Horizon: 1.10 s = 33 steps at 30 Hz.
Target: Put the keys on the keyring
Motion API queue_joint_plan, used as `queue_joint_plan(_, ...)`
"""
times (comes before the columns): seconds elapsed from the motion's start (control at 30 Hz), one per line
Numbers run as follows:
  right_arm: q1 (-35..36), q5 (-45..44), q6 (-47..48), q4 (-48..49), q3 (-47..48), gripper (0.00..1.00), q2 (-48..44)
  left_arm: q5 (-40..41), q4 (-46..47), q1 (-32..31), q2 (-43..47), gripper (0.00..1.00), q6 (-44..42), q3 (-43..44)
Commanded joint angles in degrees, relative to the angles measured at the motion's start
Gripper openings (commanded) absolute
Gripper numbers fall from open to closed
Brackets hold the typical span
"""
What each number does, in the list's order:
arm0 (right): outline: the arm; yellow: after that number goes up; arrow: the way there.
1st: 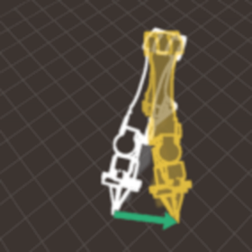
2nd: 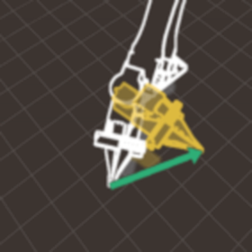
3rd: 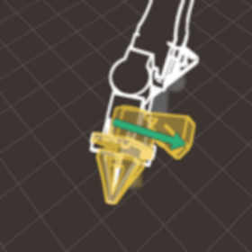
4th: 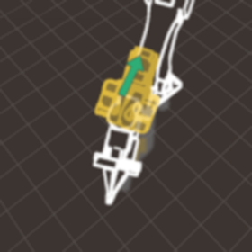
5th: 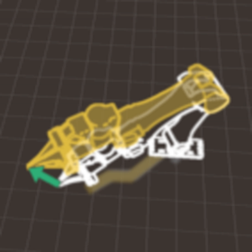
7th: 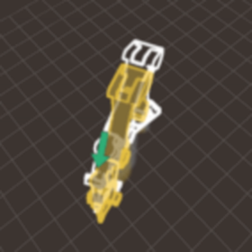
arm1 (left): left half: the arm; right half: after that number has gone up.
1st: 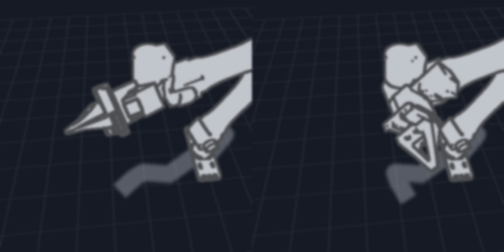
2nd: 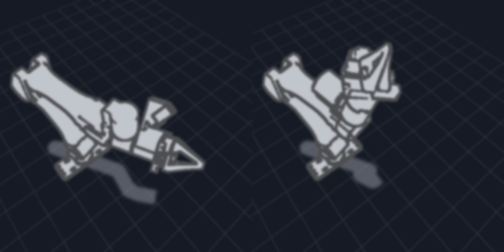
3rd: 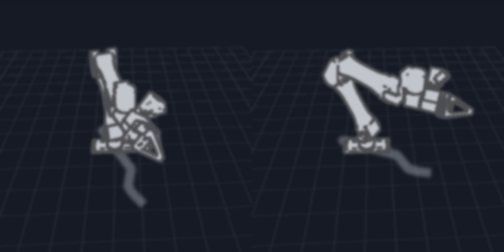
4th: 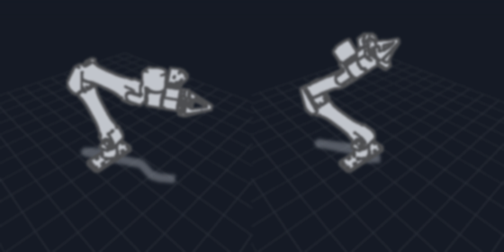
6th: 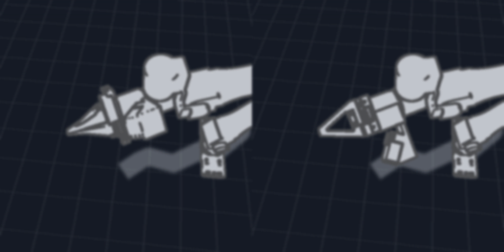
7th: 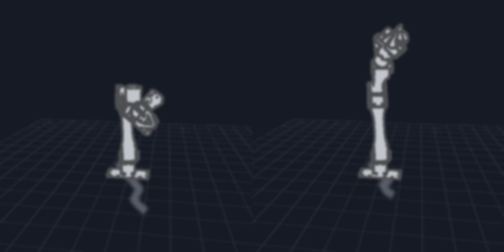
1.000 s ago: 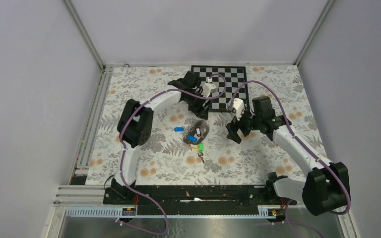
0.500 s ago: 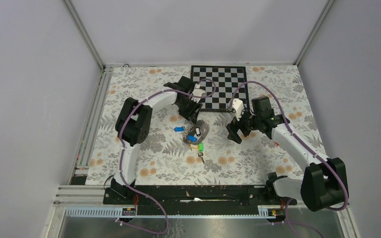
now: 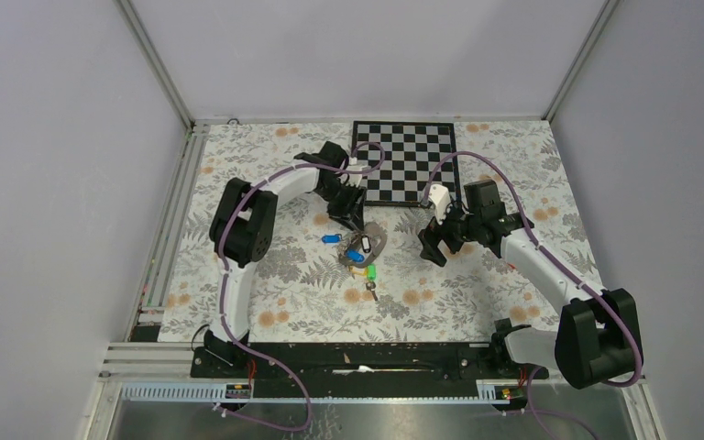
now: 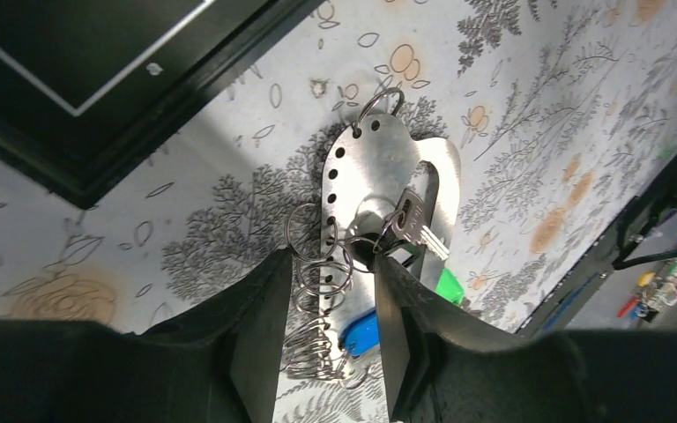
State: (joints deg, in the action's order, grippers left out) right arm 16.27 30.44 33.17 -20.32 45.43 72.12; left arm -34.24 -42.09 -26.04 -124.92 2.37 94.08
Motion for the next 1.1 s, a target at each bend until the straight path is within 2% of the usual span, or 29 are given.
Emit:
queue_joint_plan(0.0,-0.4,-0.6,0.3,1.3,-0.5,0.99,-0.2,-5.3,0.9,-0.2,-2.1,0.41,3.2,1.1)
queue_joint_plan(0.3,-0.8,-0.8,0.1,1.6,-0.8,0.99,-0.4,-7.2,0.9,-0.2,-4.9,0.36,4.0,3.4)
queue_joint_plan(0.6,-0.8,-0.9,-0.1,1.9,-1.1,0.99,0.2,-13.9,5.0,-0.2,-4.4,0.34,6.5,4.6)
queue_joint_plan(0.77,-0.9,-0.9,0.0,1.9,-1.1,0.99,0.6,-12.3,6.8,-0.2,-1.5,0.42,5.0,3.1)
queue_joint_plan(1.07,-0.8,-0.8,-0.1,2.0,-1.2,0.99,0.8,-5.2,6.9,-0.2,3.3,0.57,-5.6,-0.8)
